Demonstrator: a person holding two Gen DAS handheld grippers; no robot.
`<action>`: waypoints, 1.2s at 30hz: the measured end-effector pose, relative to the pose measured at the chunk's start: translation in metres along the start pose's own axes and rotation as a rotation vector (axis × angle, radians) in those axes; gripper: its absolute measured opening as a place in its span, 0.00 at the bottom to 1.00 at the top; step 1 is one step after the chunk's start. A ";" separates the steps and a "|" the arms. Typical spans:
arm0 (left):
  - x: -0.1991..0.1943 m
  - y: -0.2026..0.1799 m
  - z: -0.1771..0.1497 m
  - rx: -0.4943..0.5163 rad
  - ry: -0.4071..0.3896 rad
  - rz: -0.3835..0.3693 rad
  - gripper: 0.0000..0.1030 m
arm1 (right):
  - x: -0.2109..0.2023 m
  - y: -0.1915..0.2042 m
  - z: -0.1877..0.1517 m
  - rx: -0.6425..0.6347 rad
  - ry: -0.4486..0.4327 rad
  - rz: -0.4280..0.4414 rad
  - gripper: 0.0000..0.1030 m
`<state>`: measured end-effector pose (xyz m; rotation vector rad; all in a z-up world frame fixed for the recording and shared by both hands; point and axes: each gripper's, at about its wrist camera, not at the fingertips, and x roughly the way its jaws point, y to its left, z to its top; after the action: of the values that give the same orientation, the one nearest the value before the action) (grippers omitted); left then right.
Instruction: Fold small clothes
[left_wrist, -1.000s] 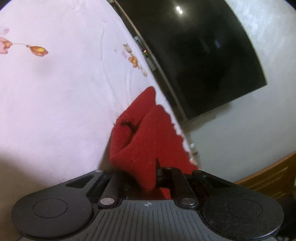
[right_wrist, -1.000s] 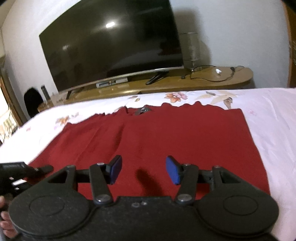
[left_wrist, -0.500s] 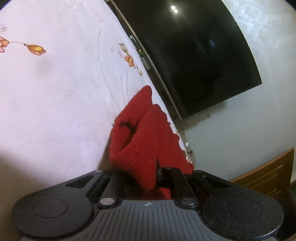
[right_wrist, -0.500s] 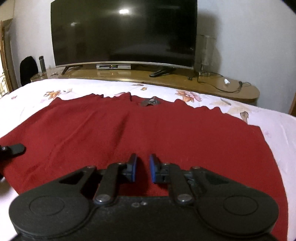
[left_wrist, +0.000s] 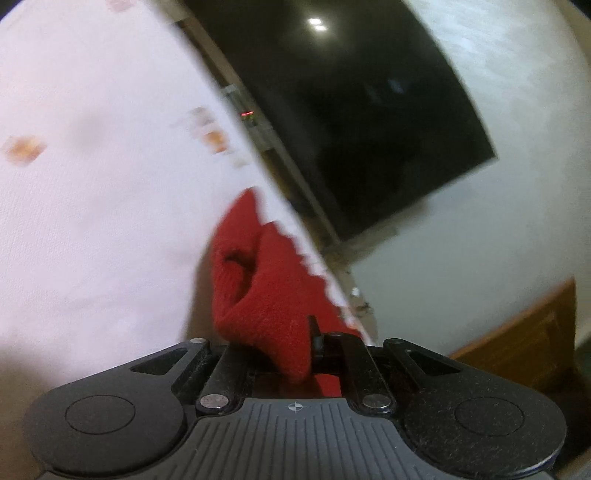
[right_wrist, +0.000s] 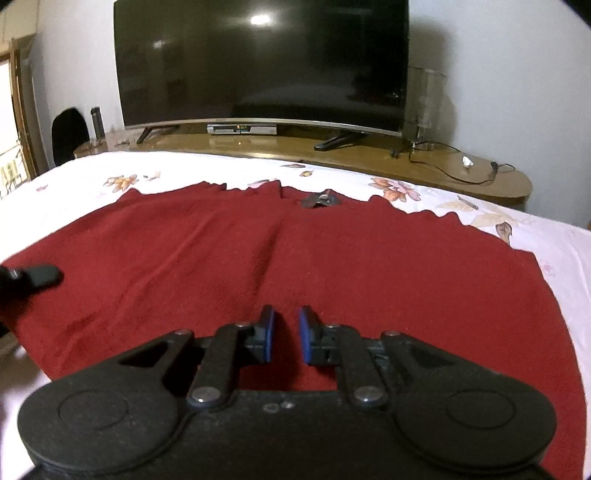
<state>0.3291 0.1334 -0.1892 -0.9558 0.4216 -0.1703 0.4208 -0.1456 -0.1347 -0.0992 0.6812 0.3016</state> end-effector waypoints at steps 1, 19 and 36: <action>0.002 -0.012 0.003 0.028 0.000 -0.028 0.08 | 0.000 -0.003 -0.001 0.012 -0.004 0.005 0.14; 0.164 -0.158 -0.139 0.552 0.636 -0.162 0.16 | -0.110 -0.204 -0.068 0.840 -0.192 0.071 0.56; 0.110 -0.119 -0.050 0.506 0.411 0.008 0.69 | -0.127 -0.215 -0.080 0.932 -0.155 0.343 0.73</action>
<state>0.4131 -0.0074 -0.1469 -0.4158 0.7189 -0.4474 0.3453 -0.3956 -0.1181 0.9285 0.6269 0.2896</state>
